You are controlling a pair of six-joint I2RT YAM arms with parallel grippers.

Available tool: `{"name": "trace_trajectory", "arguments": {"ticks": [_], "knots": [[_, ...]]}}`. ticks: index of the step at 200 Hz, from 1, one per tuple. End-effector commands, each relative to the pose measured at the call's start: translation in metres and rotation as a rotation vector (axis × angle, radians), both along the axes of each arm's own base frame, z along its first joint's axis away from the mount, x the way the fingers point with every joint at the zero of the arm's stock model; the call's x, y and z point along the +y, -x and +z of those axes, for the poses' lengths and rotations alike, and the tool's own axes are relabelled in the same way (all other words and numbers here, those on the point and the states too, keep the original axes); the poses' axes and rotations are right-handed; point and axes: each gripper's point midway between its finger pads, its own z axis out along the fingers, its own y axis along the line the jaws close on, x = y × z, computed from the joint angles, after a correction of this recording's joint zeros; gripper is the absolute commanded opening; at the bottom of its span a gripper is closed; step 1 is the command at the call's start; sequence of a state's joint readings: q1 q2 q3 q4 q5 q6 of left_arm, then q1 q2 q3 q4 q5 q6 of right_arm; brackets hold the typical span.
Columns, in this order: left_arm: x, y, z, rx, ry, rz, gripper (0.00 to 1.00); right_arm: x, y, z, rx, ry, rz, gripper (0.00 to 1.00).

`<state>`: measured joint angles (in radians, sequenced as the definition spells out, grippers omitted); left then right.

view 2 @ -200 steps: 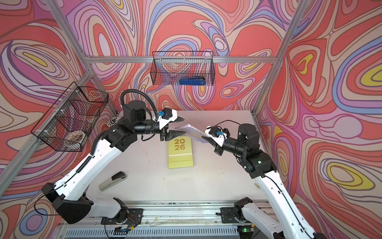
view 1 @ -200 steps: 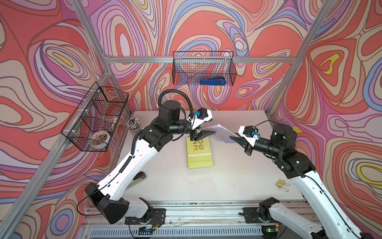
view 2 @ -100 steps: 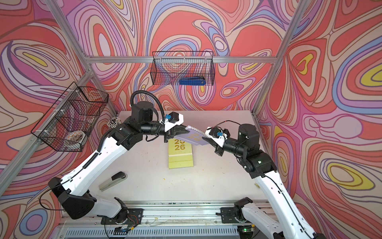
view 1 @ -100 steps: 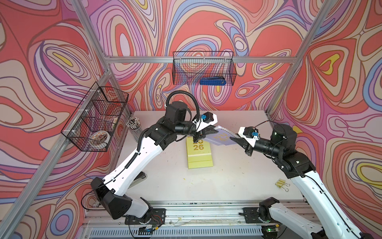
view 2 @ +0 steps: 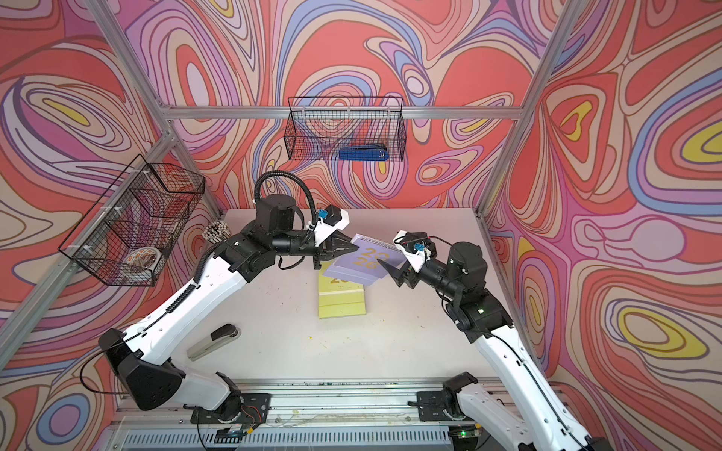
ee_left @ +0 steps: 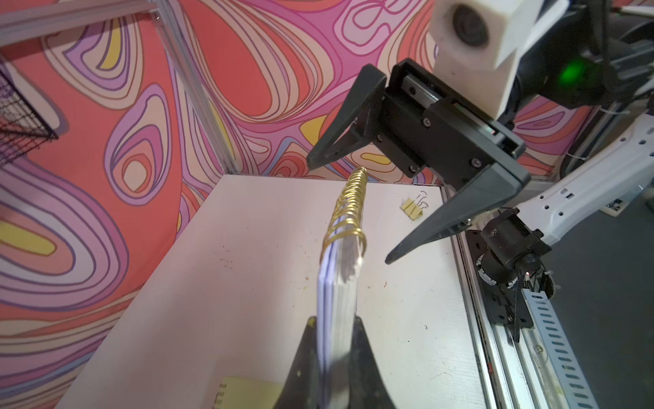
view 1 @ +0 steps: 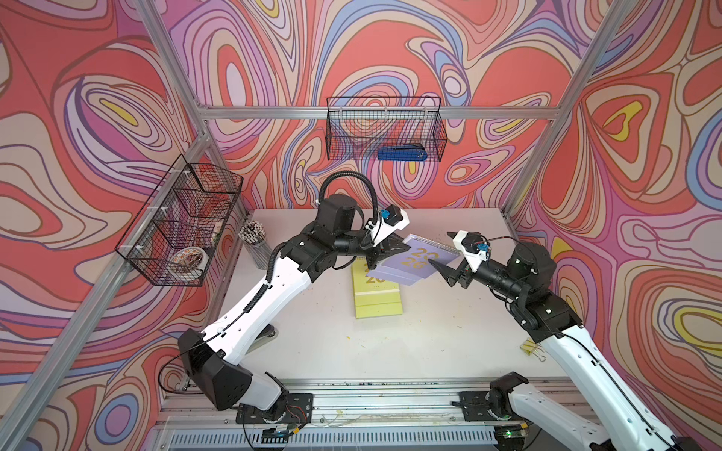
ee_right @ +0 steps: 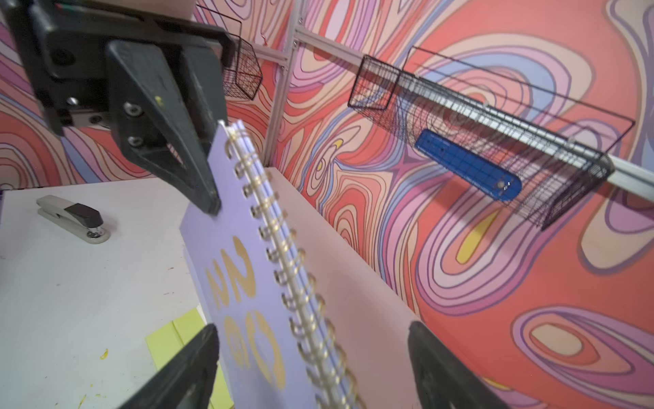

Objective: Stack the calendars
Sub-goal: Adjust the calendar.

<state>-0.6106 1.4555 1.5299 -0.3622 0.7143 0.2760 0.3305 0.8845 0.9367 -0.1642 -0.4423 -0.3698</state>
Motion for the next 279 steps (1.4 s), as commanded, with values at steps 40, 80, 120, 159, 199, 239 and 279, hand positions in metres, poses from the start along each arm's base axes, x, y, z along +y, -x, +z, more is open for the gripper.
{"name": "trace_trajectory", "arguments": {"ticks": [40,80,120,159,199,239,279], "knots": [[0.055,-0.04,0.039,0.274,0.338,0.318,0.0,-0.006,-0.02,0.013,0.096,-0.395,-0.082,0.89],[0.081,-0.066,0.021,0.545,0.43,0.48,0.0,0.001,-0.035,0.005,0.264,-0.557,-0.071,0.96],[0.089,-0.08,0.019,0.827,0.613,0.404,0.0,0.011,-0.067,-0.011,0.575,-0.646,-0.078,0.98],[0.082,-0.075,0.017,0.909,0.571,0.345,0.0,0.012,-0.099,-0.019,0.833,-0.819,0.058,0.94],[0.083,-0.069,0.012,0.905,0.535,0.352,0.0,0.026,-0.113,-0.023,0.945,-0.836,0.149,0.85],[0.08,-0.073,0.007,0.936,0.532,0.339,0.0,0.032,-0.111,-0.022,0.97,-0.863,0.226,0.72],[0.076,-0.082,0.008,0.946,0.552,0.323,0.0,0.034,-0.107,-0.026,0.996,-0.865,0.242,0.66]]}}
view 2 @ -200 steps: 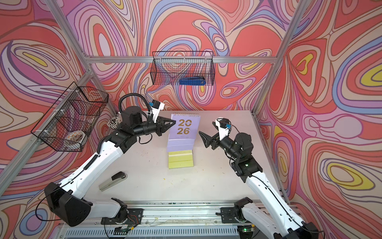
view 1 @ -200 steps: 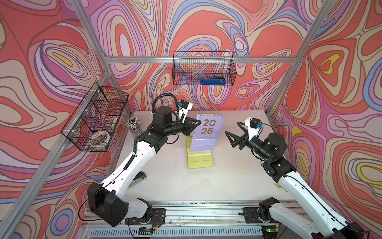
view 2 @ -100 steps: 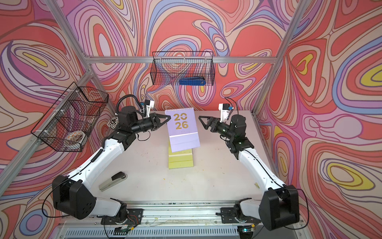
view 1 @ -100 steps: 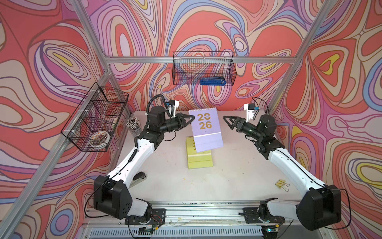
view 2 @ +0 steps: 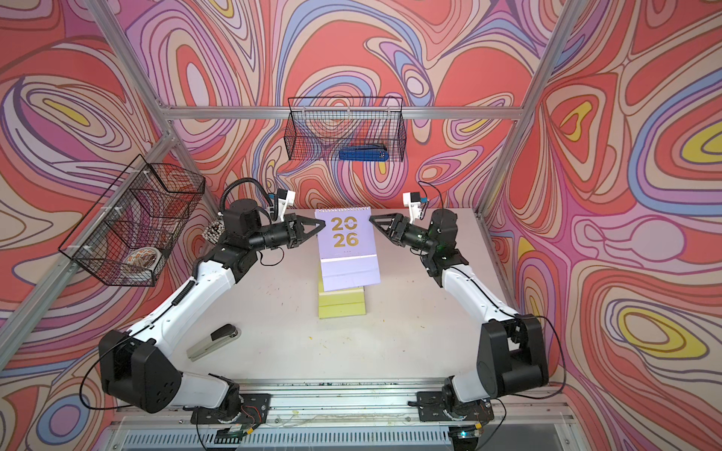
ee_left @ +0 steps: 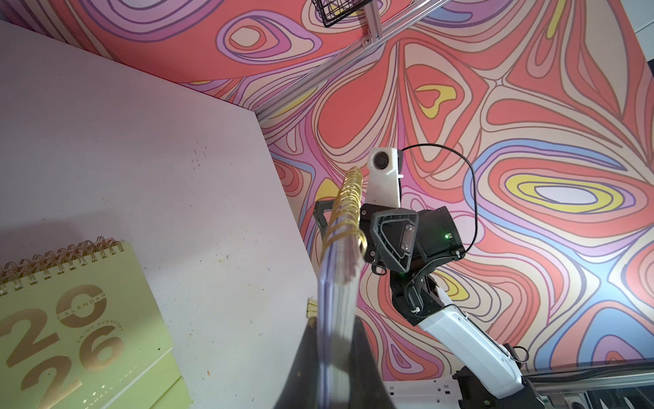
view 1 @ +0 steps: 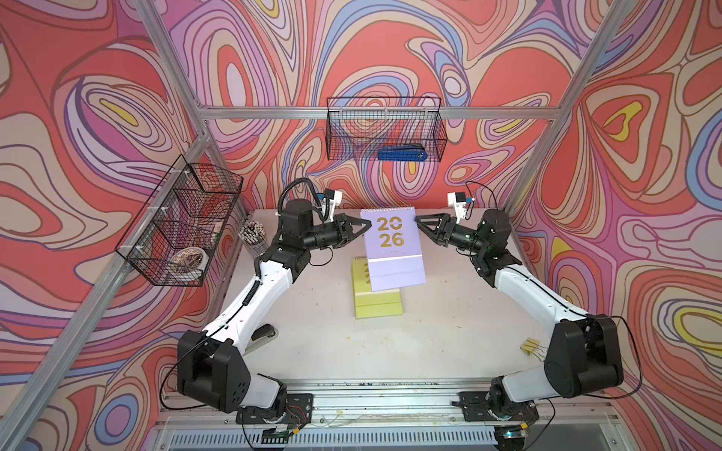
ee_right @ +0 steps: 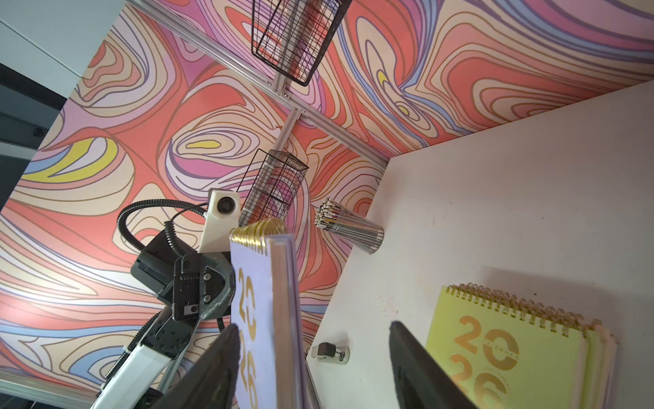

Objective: Stack the calendars
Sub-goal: Adjust the calendar.

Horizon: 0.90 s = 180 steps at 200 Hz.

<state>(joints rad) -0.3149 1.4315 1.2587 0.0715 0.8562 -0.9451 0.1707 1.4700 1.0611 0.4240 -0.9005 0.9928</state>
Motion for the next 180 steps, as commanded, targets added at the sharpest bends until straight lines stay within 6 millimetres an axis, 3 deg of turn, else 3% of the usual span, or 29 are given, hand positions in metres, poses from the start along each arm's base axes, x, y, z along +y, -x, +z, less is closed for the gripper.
{"name": "trace_trajectory", "arguments": {"ticks": [1,39,97,133,159,180], "knots": [[-0.005,-0.003,0.03,-0.066,0.061,-0.027,0.0,0.004,0.006,0.002,-0.004,-0.026,0.04,0.66],[-0.009,-0.01,0.035,-0.062,0.099,-0.045,0.0,0.005,0.005,0.004,-0.005,-0.076,0.059,0.59],[-0.014,-0.012,0.028,-0.045,0.097,-0.058,0.0,0.015,0.002,0.004,-0.002,-0.104,0.089,0.33],[-0.015,-0.015,0.02,-0.035,0.085,-0.05,0.0,0.016,0.001,0.003,0.002,-0.11,0.09,0.0],[-0.009,-0.019,0.004,-0.018,0.017,-0.003,0.0,0.013,0.0,0.001,0.002,-0.11,0.06,0.0],[-0.001,-0.022,-0.014,0.022,-0.046,0.041,0.29,0.01,0.001,-0.006,0.013,-0.105,0.034,0.0]]}}
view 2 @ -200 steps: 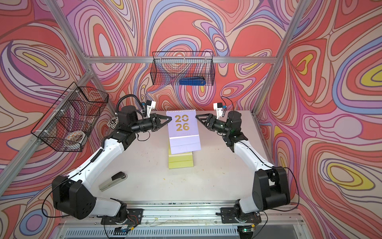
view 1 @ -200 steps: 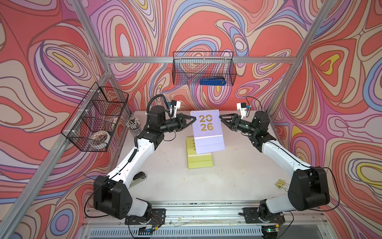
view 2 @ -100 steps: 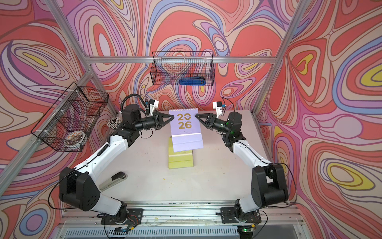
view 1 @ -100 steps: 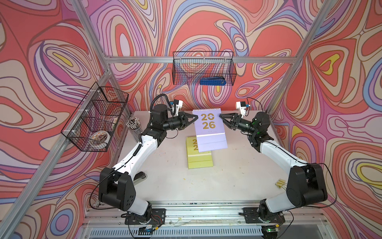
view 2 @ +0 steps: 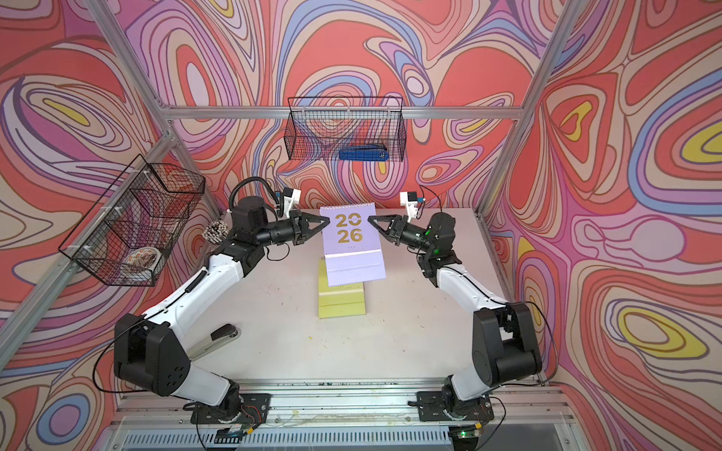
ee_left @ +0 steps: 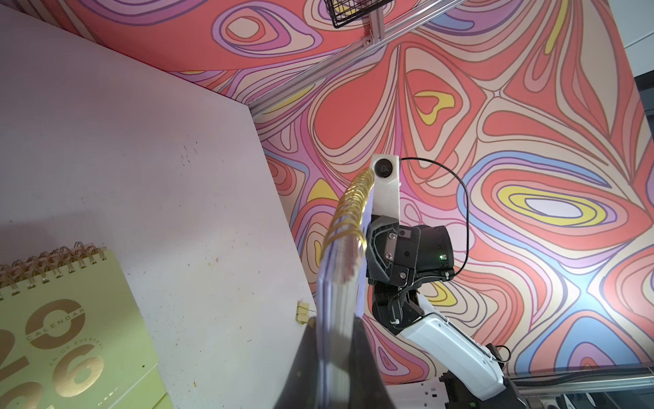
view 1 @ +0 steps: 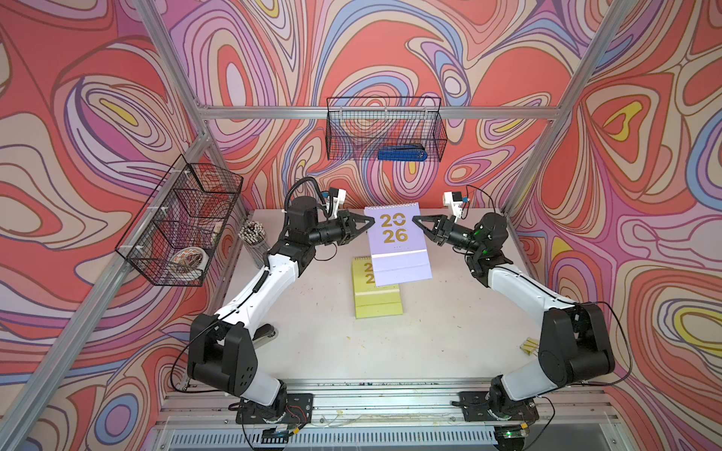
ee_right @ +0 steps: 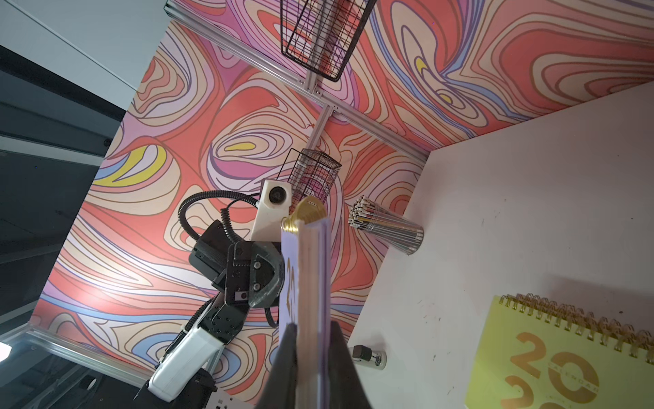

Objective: Stack the calendars
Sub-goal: Adjust the calendar.

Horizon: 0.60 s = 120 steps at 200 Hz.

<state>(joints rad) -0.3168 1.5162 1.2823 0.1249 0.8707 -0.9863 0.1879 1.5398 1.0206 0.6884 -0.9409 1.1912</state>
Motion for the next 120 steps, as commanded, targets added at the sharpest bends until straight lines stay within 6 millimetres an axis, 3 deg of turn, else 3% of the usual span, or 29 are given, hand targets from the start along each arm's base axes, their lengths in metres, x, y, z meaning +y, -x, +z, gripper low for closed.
{"name": "trace_trajectory", "arguments": {"ticks": [1,40,87,120], "knots": [[0.009,-0.004,-0.001,-0.021,-0.067,0.053,0.3,-0.002,0.0,-0.007,-0.011,0.009,-0.037,0.0],[0.034,-0.004,-0.036,0.034,-0.177,0.155,0.5,-0.007,0.004,-0.024,0.019,0.019,-0.076,0.0],[0.063,0.006,-0.075,0.114,-0.279,0.257,0.57,-0.012,0.01,-0.045,0.052,0.032,-0.105,0.0],[0.071,0.015,-0.105,0.183,-0.319,0.287,0.57,-0.005,0.018,-0.066,0.075,0.067,-0.125,0.0]]}}
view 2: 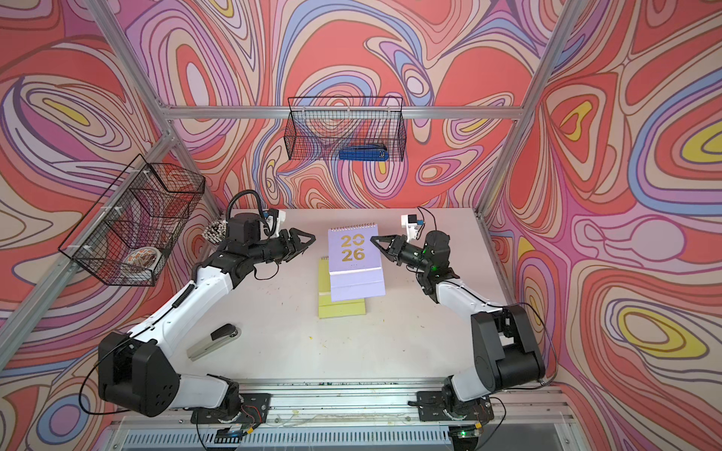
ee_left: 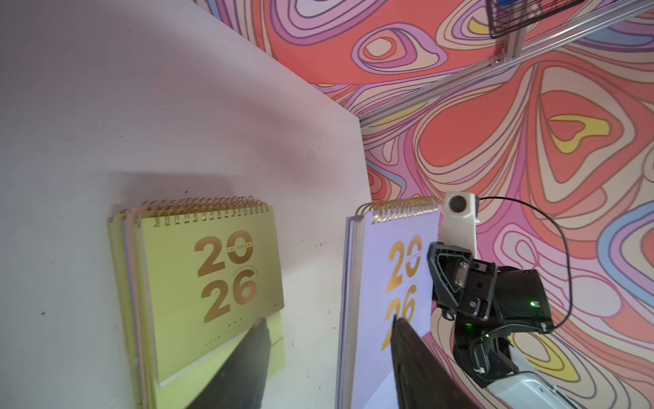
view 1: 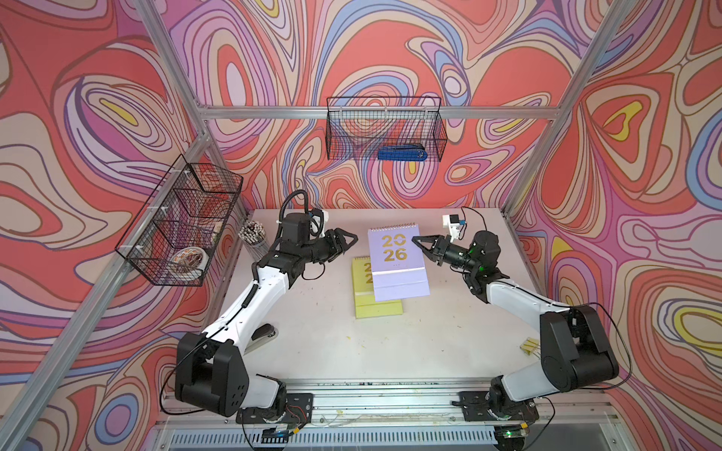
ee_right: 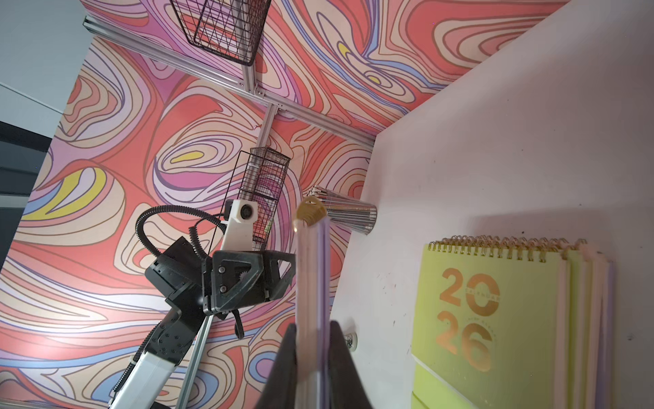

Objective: Stack the calendars
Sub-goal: Adjust the calendar, then place the calendar at the calendar.

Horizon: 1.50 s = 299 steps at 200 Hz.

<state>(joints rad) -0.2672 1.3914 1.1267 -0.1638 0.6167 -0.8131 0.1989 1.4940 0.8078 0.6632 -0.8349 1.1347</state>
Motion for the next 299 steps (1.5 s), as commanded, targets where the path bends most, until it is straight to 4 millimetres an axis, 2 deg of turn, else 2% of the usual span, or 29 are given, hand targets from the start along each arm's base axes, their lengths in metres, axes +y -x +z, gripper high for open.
{"name": "trace_trajectory", "arguments": {"ticks": [1,22,70,129,155,169,172,186,233,299], "knots": [[0.013,0.008,-0.024,0.051,-0.053,0.05,0.57,0.005,0.008,0.007,-0.063,0.019,-0.024,0.0],[0.018,0.014,-0.047,0.108,-0.061,0.086,0.56,0.014,0.012,-0.006,-0.052,0.04,-0.023,0.0],[0.029,0.027,-0.096,0.226,-0.1,0.136,0.53,0.029,0.003,-0.031,-0.021,0.028,-0.006,0.0],[0.03,0.038,-0.142,0.322,-0.12,0.136,0.44,0.046,-0.009,-0.061,0.012,0.027,0.005,0.0],[0.028,0.039,-0.154,0.344,-0.121,0.129,0.39,0.052,-0.014,-0.074,0.03,0.028,0.012,0.0],[0.026,0.04,-0.16,0.357,-0.119,0.125,0.36,0.052,-0.015,-0.073,0.025,0.021,0.013,0.0],[0.025,0.04,-0.161,0.359,-0.119,0.123,0.36,0.053,-0.018,-0.083,0.044,0.028,0.012,0.0],[0.024,0.04,-0.166,0.371,-0.118,0.116,0.34,0.054,-0.02,-0.089,0.056,0.03,0.011,0.0],[0.018,0.042,-0.18,0.403,-0.122,0.099,0.33,0.057,-0.03,-0.099,0.07,0.031,0.005,0.0],[0.014,0.043,-0.189,0.423,-0.126,0.085,0.32,0.061,-0.033,-0.114,0.095,0.036,0.019,0.0]]}}
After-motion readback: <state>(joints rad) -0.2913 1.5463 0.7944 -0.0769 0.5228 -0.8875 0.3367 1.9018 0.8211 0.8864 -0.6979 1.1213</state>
